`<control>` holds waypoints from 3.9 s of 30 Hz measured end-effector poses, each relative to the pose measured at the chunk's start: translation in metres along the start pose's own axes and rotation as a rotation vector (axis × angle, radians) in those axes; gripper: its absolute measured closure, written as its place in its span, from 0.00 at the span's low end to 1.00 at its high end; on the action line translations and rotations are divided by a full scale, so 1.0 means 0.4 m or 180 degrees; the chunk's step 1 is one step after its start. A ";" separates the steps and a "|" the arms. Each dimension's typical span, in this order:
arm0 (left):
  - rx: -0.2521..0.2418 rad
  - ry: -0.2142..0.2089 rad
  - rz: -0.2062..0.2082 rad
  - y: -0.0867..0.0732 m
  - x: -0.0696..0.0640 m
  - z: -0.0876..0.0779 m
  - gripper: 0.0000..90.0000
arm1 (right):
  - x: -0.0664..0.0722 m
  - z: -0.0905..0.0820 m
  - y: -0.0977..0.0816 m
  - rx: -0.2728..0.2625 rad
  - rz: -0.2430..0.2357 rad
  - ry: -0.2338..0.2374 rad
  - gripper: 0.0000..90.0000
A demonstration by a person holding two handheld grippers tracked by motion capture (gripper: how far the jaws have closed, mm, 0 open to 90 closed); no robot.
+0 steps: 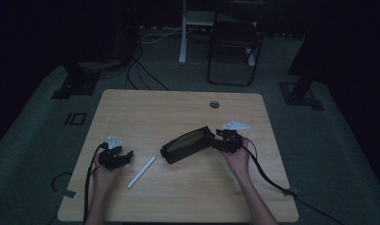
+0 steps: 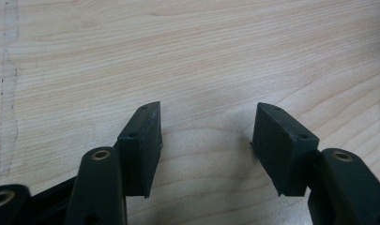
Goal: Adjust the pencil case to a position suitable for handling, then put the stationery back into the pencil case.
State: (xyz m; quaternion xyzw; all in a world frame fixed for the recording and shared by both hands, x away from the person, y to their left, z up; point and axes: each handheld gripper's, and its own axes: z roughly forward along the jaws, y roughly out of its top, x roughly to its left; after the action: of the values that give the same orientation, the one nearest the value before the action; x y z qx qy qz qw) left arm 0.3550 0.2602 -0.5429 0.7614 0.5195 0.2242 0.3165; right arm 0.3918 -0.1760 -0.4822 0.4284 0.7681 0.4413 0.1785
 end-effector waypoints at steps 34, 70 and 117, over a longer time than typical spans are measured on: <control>-0.0148 -0.0371 0.0095 -0.008 -0.069 -0.086 0.47 | -0.066 -0.069 -0.122 0.0194 -0.0217 -0.0239 0.45; 0.0112 -0.0773 0.0495 -0.051 -0.171 -0.089 0.56 | -0.126 -0.126 -0.209 0.0253 -0.0062 -0.0457 0.45; 0.0171 -0.0651 0.0682 -0.052 -0.175 -0.080 0.87 | -0.227 -0.145 -0.277 0.0381 0.0194 -0.0661 0.42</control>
State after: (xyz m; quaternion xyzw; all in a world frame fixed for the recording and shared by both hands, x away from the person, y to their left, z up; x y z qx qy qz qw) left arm 0.2950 0.2084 -0.5364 0.8395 0.4061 0.1641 0.3216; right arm 0.3503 -0.3072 -0.5519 0.5048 0.7571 0.3531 0.2176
